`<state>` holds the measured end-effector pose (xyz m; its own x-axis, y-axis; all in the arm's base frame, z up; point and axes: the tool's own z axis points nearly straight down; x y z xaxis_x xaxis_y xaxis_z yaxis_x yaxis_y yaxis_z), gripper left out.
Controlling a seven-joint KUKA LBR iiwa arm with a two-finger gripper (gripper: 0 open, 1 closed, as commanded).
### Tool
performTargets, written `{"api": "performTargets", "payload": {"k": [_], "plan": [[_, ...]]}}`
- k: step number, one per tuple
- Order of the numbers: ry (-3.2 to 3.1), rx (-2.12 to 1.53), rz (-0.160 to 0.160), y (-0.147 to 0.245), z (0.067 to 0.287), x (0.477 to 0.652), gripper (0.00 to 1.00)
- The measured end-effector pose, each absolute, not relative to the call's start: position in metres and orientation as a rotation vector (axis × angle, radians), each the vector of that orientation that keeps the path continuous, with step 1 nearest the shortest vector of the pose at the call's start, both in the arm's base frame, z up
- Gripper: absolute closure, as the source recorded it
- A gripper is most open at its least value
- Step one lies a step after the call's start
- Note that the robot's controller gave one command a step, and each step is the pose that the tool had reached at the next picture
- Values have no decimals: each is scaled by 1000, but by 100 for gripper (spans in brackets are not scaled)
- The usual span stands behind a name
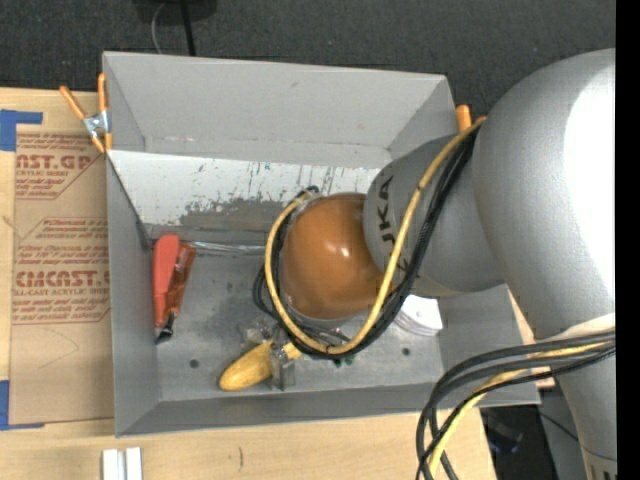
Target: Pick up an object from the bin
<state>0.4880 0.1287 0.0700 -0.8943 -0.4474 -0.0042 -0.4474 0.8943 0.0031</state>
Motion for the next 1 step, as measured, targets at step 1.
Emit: {"api": "performTargets", "payload": {"k": [1], "plan": [[3054, -721, 7, 129, 70, 488, 100]]}}
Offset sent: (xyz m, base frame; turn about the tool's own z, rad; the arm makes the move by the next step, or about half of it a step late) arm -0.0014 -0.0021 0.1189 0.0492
